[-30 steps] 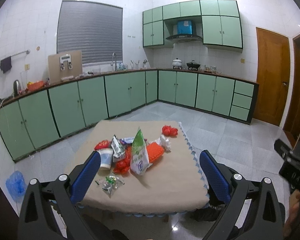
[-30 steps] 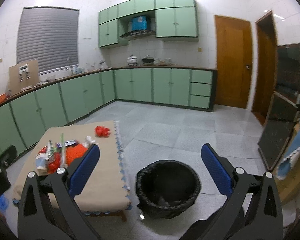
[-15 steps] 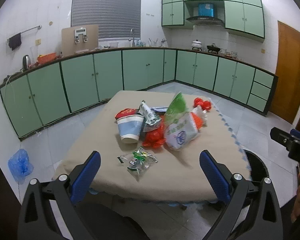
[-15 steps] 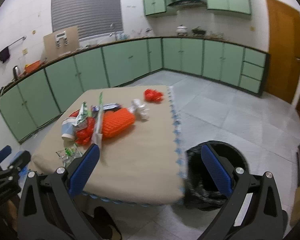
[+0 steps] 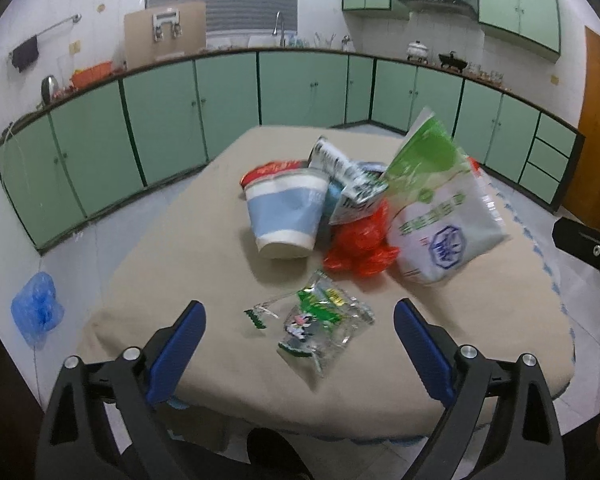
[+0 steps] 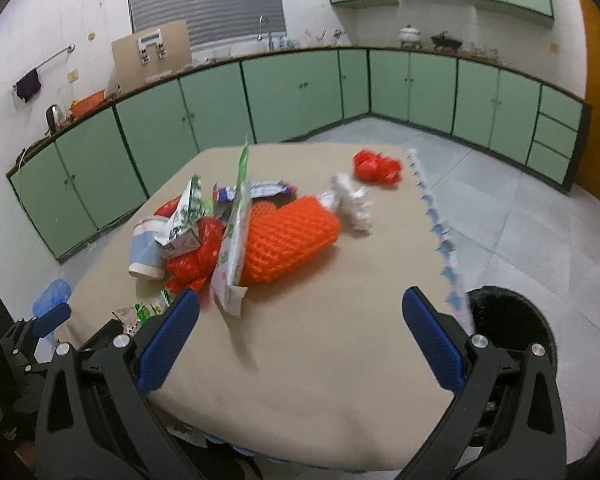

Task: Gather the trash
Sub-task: 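Reach the left tool to the clear snack wrapper and grasp it, then carry the wrapper to the bin with left tool while right tool carries white-green bag, then grasp the blue-white paper cup with the left tool, then grasp the green-white milk carton with the right tool, then drop the cup into the bin with left tool while right tool drops the carton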

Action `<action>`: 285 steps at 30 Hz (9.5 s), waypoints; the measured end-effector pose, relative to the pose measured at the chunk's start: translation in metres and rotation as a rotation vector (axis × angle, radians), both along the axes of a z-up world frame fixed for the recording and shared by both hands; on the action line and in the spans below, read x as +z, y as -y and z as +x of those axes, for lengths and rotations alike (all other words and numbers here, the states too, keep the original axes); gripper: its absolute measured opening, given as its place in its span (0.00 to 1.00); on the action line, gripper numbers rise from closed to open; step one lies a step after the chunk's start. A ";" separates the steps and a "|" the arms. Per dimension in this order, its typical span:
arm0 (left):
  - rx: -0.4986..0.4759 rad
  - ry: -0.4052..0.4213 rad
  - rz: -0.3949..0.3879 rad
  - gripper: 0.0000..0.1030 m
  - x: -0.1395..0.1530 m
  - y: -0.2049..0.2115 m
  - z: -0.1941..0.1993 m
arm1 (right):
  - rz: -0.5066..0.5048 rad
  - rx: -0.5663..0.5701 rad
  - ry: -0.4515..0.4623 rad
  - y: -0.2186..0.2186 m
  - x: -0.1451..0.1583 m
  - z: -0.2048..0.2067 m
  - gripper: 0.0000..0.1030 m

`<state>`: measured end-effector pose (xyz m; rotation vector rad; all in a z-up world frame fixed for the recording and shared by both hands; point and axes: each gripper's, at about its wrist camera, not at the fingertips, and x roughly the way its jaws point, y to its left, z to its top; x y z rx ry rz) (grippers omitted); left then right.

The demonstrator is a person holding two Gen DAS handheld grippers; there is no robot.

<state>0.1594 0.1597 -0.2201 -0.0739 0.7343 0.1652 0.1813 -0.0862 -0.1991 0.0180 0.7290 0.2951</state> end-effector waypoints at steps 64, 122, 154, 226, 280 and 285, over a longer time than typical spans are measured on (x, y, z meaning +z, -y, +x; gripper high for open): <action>-0.133 0.103 -0.059 0.20 0.053 0.029 -0.018 | 0.100 0.091 0.066 0.031 0.039 -0.020 0.08; -0.623 -0.103 -0.016 0.59 -0.028 0.332 0.100 | 0.034 -0.523 -0.048 0.321 -0.042 -0.024 0.51; 0.014 0.102 0.067 0.69 -0.001 -0.033 0.036 | 0.040 0.149 -0.020 -0.048 0.000 0.019 0.59; 0.020 0.197 0.035 0.51 0.025 -0.089 -0.001 | 0.030 0.293 0.004 -0.141 0.002 0.027 0.36; -0.585 0.214 -0.022 0.51 0.047 0.218 0.073 | -0.050 -0.221 0.075 0.209 0.028 0.024 0.32; -0.659 0.173 -0.032 0.51 0.030 0.262 0.082 | -0.028 -0.313 0.000 0.262 -0.014 0.029 0.32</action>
